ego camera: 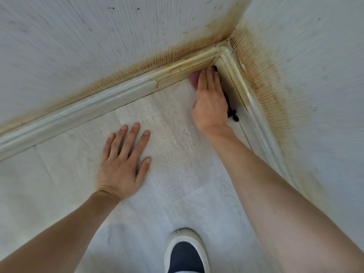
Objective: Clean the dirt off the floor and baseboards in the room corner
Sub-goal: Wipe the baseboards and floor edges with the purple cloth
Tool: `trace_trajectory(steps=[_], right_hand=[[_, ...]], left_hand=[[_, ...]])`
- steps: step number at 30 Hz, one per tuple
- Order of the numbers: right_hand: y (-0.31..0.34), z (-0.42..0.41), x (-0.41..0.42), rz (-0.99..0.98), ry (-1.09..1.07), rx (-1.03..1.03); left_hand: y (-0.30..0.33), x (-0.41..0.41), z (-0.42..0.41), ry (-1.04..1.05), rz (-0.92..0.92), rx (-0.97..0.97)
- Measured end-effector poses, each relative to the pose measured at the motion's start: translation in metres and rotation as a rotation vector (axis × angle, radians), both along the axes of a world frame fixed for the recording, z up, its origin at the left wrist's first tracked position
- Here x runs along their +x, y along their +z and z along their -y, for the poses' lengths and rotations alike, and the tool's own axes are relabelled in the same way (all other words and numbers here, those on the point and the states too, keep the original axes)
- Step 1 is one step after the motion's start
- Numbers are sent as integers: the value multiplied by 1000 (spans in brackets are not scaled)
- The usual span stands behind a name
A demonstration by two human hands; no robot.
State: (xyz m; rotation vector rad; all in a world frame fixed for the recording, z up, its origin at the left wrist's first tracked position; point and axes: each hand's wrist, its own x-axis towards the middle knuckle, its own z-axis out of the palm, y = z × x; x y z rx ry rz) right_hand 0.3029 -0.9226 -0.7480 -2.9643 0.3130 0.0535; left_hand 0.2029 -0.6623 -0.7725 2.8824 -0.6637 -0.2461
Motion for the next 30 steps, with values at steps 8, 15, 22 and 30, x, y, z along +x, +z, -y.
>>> trace_trajectory(steps=[8, 15, 22, 30], right_hand=[[1, 23, -13, -19, 67, 25], [0, -44, -35, -21, 149, 68], [-2, -99, -25, 25, -177, 121], [-10, -43, -39, 5, 205, 112]], left_hand=[[2, -1, 1, 0, -28, 26], [3, -1, 1, -2, -57, 34], [1, 0, 1, -7, -54, 36], [3, -2, 1, 1, -47, 32]])
